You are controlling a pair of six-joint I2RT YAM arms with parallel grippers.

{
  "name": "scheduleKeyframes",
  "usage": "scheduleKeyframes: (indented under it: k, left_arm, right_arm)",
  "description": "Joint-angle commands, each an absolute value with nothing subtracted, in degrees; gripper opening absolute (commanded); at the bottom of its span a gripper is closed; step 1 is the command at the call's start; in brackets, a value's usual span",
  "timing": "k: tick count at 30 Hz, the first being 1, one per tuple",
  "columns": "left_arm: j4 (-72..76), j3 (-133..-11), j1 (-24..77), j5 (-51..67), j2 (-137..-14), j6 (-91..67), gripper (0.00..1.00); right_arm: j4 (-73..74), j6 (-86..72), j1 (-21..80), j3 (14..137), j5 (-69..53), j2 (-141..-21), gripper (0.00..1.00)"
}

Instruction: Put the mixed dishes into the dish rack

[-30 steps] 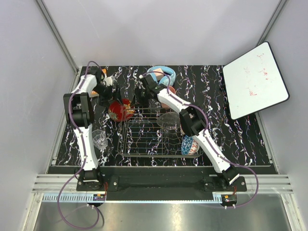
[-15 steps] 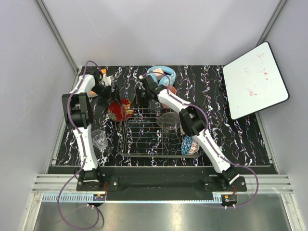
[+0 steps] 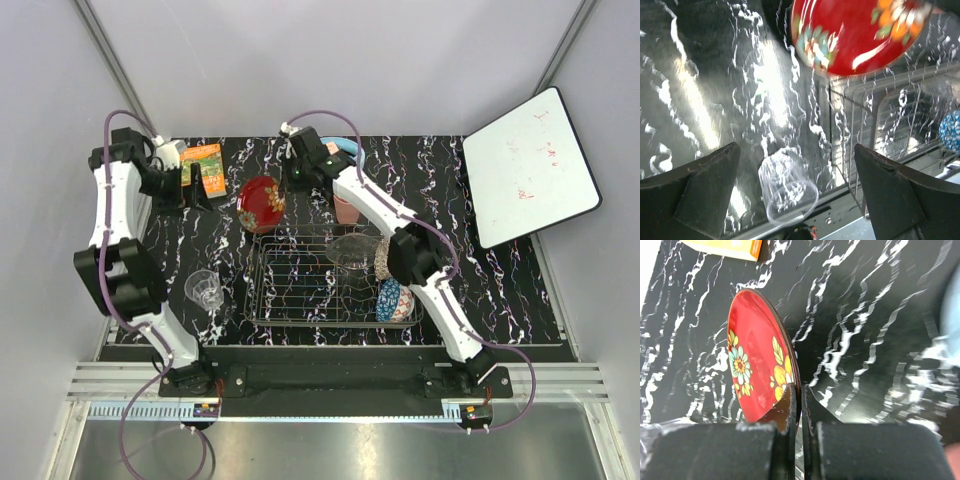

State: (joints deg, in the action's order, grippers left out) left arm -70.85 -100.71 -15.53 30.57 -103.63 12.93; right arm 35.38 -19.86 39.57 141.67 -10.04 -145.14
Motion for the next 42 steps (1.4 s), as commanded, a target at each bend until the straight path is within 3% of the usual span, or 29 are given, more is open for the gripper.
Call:
scheduleKeyframes:
  k: [1, 7, 13, 19, 24, 29, 42]
  left_arm:
    - [-71.2, -94.1, -16.2, 29.5, -98.4, 17.0, 0.99]
    - [-67.7, -87.1, -16.6, 25.8, -94.8, 17.1, 0.99]
    - [-66.9, -84.7, -16.6, 22.6, -91.5, 17.3, 0.99]
    - [-66.3, -81.0, -16.6, 20.0, -88.6, 18.5, 0.99]
    - [-65.6, -79.9, -16.7, 18.6, -87.3, 18.2, 0.99]
    - [-65.7, -79.7, -16.7, 18.1, -87.4, 17.6, 0.99]
    - [-64.2, -77.2, -16.7, 16.9, -88.3, 16.3, 0.99]
  right_arm:
    - [36.3, -11.0, 39.5, 143.9, -4.6, -133.3, 0.0]
    - [36.4, -2.9, 40.8, 137.4, 1.0, -119.4, 0.0]
    - [35.6, 5.4, 46.2, 122.6, 8.3, -100.9, 0.0]
    - [26.3, 19.8, 57.4, 89.5, 23.1, -78.0, 0.0]
    - [22.5, 29.9, 63.9, 74.7, 33.6, -65.5, 0.0]
    - [16.4, 45.5, 69.2, 61.1, 44.4, -59.5, 0.0]
    - [18.2, 45.3, 75.8, 54.5, 48.7, -56.1, 0.0]
